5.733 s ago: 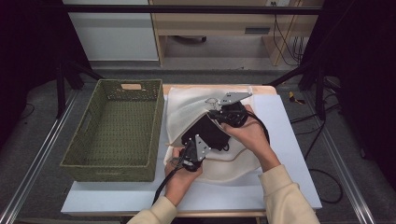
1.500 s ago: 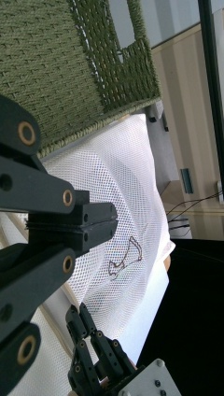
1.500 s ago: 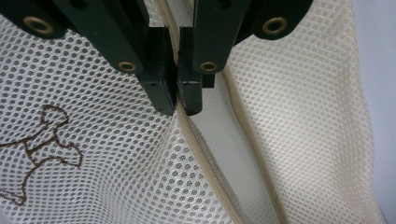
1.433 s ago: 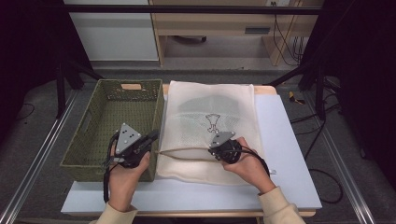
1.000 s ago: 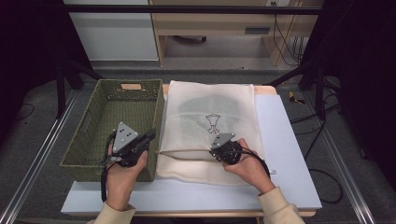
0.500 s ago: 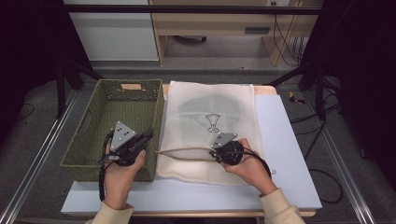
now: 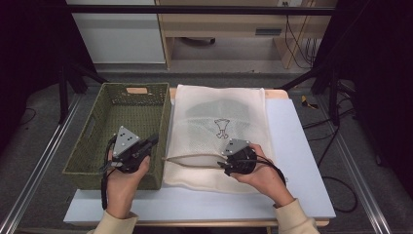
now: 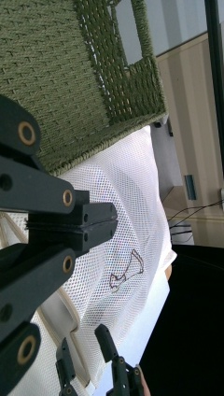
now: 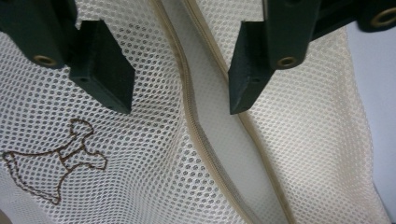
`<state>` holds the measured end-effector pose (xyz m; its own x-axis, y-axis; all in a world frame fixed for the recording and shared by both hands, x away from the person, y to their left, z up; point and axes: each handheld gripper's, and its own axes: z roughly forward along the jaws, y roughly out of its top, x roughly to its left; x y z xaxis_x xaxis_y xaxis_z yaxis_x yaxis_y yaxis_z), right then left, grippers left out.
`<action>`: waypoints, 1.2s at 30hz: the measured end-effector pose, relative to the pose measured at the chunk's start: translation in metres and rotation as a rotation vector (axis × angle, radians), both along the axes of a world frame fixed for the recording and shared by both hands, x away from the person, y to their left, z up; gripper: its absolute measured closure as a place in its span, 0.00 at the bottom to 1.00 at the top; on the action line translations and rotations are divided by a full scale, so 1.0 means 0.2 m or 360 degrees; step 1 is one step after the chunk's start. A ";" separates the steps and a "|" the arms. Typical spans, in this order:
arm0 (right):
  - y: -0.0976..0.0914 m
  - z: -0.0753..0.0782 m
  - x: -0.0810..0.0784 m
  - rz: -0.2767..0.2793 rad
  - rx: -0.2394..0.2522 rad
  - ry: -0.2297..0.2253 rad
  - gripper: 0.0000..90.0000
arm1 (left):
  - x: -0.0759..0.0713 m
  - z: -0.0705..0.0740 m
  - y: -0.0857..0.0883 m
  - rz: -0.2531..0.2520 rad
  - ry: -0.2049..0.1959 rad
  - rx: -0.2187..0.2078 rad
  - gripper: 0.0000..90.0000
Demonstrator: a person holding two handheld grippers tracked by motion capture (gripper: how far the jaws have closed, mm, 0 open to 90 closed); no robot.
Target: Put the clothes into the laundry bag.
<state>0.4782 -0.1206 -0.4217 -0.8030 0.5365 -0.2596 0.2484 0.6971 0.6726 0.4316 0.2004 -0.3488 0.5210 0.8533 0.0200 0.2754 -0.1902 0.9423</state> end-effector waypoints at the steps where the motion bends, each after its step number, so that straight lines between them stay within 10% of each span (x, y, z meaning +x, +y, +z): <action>1: 0.00 0.00 0.00 -0.0005 0.0004 -0.0010 0.43 | 0.00 0.00 0.00 0.0000 0.0000 -0.0004 1.00; 23: -0.05 0.16 -0.03 -0.0045 0.0119 -0.0049 0.10 | 0.01 0.02 0.05 0.0012 0.0022 -0.0005 0.99; 36: -0.15 0.27 -0.03 -0.0146 0.0189 -0.0094 0.10 | 0.00 0.08 0.03 0.0064 -0.0013 0.0071 0.52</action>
